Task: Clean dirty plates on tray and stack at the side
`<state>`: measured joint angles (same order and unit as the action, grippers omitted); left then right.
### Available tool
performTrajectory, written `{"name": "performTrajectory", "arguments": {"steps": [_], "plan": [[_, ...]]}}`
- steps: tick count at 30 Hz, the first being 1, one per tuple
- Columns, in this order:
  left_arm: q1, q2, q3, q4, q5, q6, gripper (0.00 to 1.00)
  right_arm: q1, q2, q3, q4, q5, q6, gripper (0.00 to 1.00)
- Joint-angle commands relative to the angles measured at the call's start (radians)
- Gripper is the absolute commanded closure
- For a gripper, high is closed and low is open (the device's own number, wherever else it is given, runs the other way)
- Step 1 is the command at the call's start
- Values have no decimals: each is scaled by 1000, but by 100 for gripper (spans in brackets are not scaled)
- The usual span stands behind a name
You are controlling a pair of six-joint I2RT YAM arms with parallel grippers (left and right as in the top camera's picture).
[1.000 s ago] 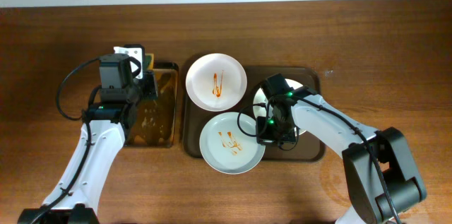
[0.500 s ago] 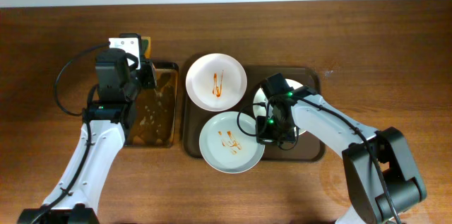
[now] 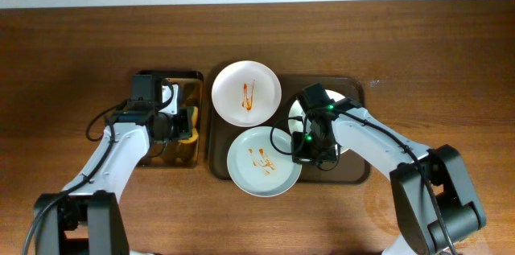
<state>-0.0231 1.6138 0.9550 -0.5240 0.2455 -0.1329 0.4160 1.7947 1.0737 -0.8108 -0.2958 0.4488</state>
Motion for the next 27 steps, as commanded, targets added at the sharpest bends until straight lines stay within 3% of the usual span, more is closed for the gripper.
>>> {"name": "performTrajectory", "arguments": {"steps": [1,6,11,15,22,27], "plan": [[2,1,8,11,84,-13,100,3,6,13,-4,20,5,96],[-8,2,8,14,99,-11,100,3,6,13,-4,20,4,96],[-64,2,8,82,383,-2,100,3,5,13,-4,20,1,96],[-163,2,8,115,397,-13,100,3,6,13,-4,20,1,96],[-377,6,8,123,375,-311,100,3,5,13,-4,20,2,96],[-457,60,8,74,306,-417,100,3,5,13,-11,20,2,96]]}}
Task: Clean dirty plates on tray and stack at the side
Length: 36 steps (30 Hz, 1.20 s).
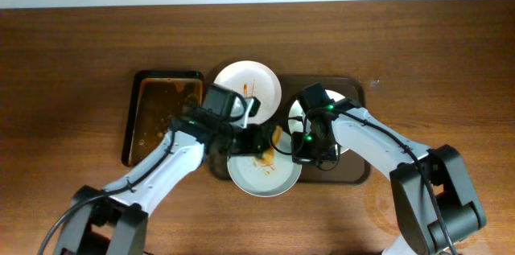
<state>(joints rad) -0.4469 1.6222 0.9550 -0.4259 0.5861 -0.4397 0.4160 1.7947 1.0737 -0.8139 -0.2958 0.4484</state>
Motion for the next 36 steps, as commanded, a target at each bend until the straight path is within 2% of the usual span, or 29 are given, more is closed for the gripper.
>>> {"name": "performTrajectory", "arguments": {"steps": [1,7,10,16,21,23,26,31,36], "plan": [[-44,70,8,-24,-21,-110,100,3,6,13,-8,20,2,96],[-95,174,8,8,-16,-109,100,3,6,13,-8,20,2,96],[-68,185,8,-2,-196,-109,100,3,6,13,-13,20,2,96],[17,185,8,2,-356,-107,100,3,6,13,-16,20,2,96],[78,178,21,-18,-356,-39,100,3,6,13,-19,21,2,96],[86,146,50,-106,-271,28,100,3,6,13,-20,21,2,96],[87,60,76,-216,-261,86,100,3,5,13,-28,66,2,96],[127,-107,77,-241,-319,106,100,3,-9,51,-55,118,-26,96],[256,-143,76,-242,-381,105,100,3,-78,190,-178,251,-37,96]]}}
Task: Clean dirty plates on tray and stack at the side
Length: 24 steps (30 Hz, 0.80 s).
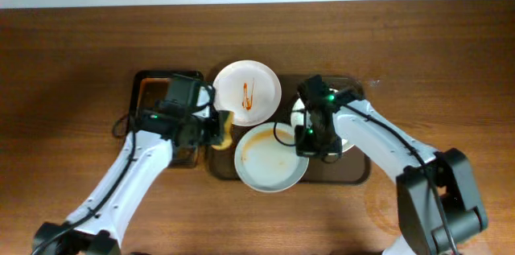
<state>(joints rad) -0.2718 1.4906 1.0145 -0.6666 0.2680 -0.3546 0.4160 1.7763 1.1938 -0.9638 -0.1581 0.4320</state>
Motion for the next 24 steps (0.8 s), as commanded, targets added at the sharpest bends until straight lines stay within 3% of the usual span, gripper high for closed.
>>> {"name": "performTrajectory", "arguments": {"steps": [1,7,10,14,24], "plan": [[122,-11,17,0,-99,20,100,3,-72,93,-50,156,-24,96],[250,3,17,2,-104,21,100,55,-89,130,-84,359,-31,96],[254,7,17,3,-105,21,100,128,-89,131,-64,432,-30,96],[254,7,17,-2,-105,21,100,185,-89,131,-82,592,101,96],[254,7,17,8,-143,20,100,368,-122,207,-92,960,127,96]]}}
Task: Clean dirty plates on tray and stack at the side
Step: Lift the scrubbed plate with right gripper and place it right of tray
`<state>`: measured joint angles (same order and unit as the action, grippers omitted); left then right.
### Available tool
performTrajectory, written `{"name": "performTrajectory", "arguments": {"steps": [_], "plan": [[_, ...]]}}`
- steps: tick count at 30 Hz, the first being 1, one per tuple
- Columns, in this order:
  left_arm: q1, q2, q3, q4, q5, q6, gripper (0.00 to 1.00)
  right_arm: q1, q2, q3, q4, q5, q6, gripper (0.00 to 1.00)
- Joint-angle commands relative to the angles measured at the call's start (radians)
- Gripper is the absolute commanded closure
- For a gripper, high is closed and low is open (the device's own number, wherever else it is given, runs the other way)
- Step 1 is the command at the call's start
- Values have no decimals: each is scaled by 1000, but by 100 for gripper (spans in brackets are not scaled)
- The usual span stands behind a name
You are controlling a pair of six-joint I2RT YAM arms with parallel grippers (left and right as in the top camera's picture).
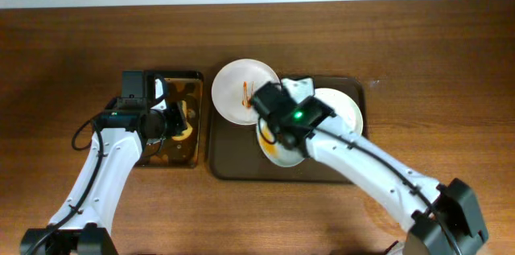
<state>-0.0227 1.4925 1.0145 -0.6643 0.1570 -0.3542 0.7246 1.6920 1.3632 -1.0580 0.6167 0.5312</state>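
A white plate point(235, 94) with a red sauce streak lies at the back left corner of the brown tray point(241, 166). My right gripper point(269, 129) hovers over the tray's middle, shut on a second plate point(279, 152) that carries an orange smear and is mostly hidden under the wrist. A third white plate point(344, 110) rests on the tray's right side. My left gripper point(179, 122) is over the small dark tray point(165, 73) at the left, shut on a yellow sponge point(187, 123).
The small dark tray holds wet, brownish residue. Bare wooden table point(418, 62) stretches to the right of the brown tray and behind both trays. The white wall edge runs along the back.
My left gripper has gone from the brown tray's left edge back over the small tray, sponge still in it. My right gripper has shifted left and back with the smeared plate, now partly over the right plate.
The left gripper first sat over the small tray with the sponge while the right held the front plate's rim. Then the sponge was on that plate's sauce. Afterwards the plate showed only a smear, and now the sponge is back at the small tray and the plate has moved.
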Motion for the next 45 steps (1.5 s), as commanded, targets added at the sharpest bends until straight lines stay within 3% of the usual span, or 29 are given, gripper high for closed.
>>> {"name": "performTrajectory", "arguments": {"steps": [1,10,18,22,30,36,42,45], "plan": [[5,5,17,5,-35,19,100,90,-37,38,3,235,28,96],[5,5,17,5,-35,19,100,252,-37,38,8,539,28,96],[5,5,17,5,-35,19,100,249,-37,38,21,537,62,96],[5,5,17,5,-34,19,100,182,-37,38,21,298,137,96],[4,5,17,5,-34,19,100,-206,-76,38,22,-141,165,96],[5,5,17,4,-34,19,100,-645,-91,38,24,-497,165,96],[4,5,17,4,-34,19,100,-1004,-80,37,18,-562,132,96],[4,5,17,4,-34,19,100,-1099,-60,29,32,-562,48,96]]}}
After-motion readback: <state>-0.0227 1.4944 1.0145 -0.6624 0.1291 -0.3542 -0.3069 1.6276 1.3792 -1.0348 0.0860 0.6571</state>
